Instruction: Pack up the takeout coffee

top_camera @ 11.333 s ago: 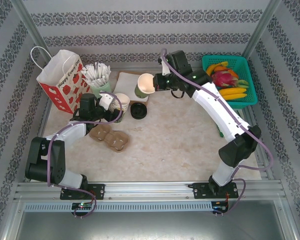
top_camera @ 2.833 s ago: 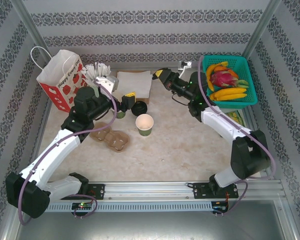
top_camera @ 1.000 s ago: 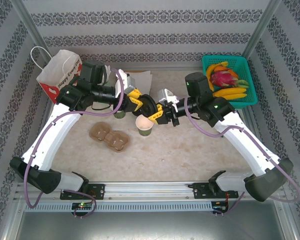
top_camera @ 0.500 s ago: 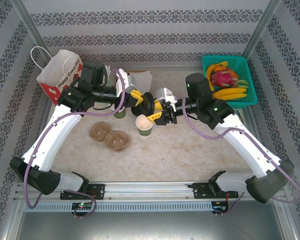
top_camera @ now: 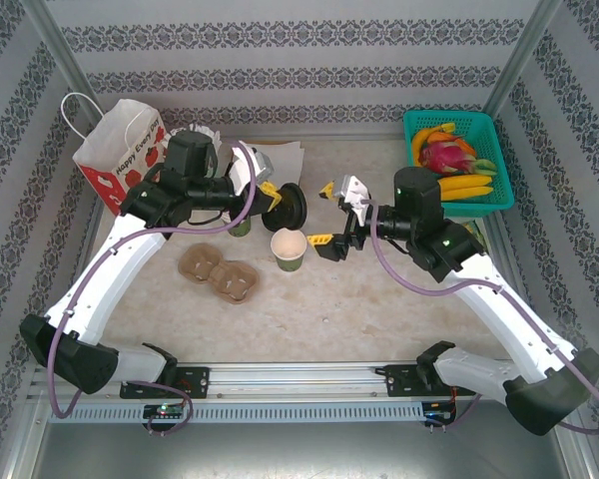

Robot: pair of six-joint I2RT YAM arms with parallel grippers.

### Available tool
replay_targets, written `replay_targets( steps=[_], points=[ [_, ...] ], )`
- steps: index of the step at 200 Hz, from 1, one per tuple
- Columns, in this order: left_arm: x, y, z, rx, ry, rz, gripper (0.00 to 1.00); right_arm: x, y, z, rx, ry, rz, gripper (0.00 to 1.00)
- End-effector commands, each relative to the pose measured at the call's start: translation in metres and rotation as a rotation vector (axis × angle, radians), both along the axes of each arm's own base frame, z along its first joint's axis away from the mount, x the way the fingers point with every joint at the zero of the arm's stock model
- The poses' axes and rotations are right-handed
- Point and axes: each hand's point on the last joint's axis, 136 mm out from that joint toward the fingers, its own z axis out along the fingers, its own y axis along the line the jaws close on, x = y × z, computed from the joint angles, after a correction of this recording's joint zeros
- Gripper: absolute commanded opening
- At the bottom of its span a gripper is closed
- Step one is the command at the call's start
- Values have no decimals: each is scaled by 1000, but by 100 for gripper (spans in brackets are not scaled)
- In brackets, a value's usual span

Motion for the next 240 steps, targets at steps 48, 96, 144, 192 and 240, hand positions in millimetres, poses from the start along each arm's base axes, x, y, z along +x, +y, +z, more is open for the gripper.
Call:
replay_targets(
  steps=[48,96,144,192,240],
  points=[
    [35,30,-26,2,216,463,0,80,-79,2,296,327,-768,98],
    [15,34,-86,127,424,625,0,79,-89,-51,379,556,-861,98],
    [-21,38,-139,319,620,765,0,74,-91,-105,391,727,-912,98],
    [-38,41,-172,386,811,855,0,65,-65,-145,263,915,-798,98],
    [-32,42,-188,486,889,946,0,76,-53,-172,243,1012,-770,97]
  ],
)
